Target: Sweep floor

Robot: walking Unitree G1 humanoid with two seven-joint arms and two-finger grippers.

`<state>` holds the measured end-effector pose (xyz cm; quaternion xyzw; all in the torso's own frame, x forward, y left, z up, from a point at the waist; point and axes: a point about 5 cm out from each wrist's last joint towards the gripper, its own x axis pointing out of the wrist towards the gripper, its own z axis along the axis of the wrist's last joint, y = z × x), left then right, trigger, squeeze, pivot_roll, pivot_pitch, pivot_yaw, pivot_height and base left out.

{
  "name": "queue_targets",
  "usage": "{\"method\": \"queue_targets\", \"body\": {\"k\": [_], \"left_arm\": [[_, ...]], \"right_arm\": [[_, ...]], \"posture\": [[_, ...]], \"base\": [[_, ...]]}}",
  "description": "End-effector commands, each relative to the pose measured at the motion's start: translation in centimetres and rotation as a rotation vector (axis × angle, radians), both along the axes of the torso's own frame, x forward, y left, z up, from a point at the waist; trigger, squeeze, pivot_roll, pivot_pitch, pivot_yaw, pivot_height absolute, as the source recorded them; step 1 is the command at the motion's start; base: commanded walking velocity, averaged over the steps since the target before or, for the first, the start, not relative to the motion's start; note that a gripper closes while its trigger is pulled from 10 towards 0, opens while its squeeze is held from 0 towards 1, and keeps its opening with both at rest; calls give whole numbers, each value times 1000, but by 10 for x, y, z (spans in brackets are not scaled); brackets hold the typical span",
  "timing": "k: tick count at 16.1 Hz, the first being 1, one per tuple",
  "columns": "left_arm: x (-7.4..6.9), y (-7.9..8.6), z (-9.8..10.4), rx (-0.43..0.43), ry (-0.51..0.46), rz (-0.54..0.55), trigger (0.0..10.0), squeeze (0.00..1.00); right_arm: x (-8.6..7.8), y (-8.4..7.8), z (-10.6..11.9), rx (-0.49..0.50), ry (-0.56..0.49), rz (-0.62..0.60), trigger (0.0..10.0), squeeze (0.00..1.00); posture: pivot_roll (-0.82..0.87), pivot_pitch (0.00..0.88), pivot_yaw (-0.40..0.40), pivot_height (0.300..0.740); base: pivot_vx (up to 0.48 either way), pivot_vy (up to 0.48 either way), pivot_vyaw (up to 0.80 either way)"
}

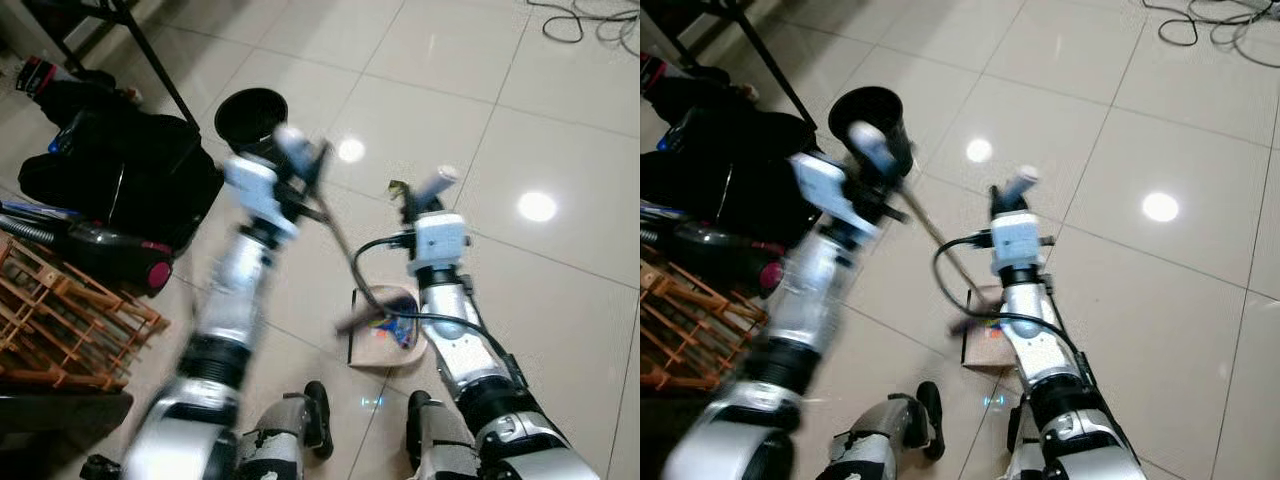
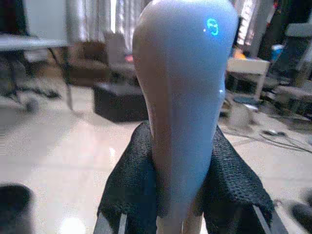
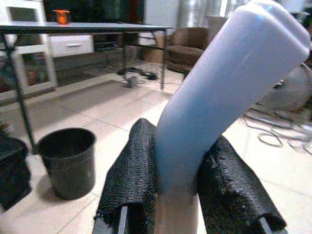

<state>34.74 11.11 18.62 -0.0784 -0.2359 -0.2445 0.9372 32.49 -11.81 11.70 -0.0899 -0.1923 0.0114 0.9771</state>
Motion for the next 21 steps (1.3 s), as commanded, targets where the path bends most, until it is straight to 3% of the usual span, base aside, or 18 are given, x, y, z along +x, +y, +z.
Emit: {"method": "queue_targets", "body": {"k": [1,3,4,6,8,10,12,16,19,21], "left_arm": [[1,18,18,-12,-62,33,10000,0],[5,38,31,46,-84,53,10000,0],[7,50,35,88,-70,71,10000,0],[16,69,35,129,23,158,10000,0],[18,86,25,146,129,290,10000,0],[13,96,11,149,169,350,10000,0],[2,110,-8,222,252,422,10000,0],[-23,111,-23,196,288,431,10000,0],[-44,94,-38,220,333,382,10000,0],[-52,82,-37,233,325,364,10000,0]], "right_arm": [[-1,-3,-8,6,46,-8,10000,0],[0,-14,-4,23,38,-37,10000,0],[-3,-22,-4,34,29,-55,10000,0],[-8,-33,0,70,7,-82,10000,0],[-15,-42,14,118,-41,-89,10000,0],[-20,-47,22,157,-60,-104,10000,0],[-28,-56,43,220,-93,-149,10000,0],[-30,-69,81,237,-48,-160,10000,0],[-31,-80,104,298,-17,-167,10000,0],[-32,-85,123,299,7,-159,10000,0]], "posture": [[78,156,123,740],[80,174,114,740],[70,111,117,740],[62,89,112,740],[32,55,106,740],[17,29,106,740],[7,0,102,740],[-3,0,83,740],[-21,0,70,740],[-37,0,52,740]], "base": [[0,0,0],[0,0,0],[0,0,0],[0,0,0],[0,0,0],[0,0,0],[0,0,0],[0,0,0],[0,0,0],[0,0,0]]}}
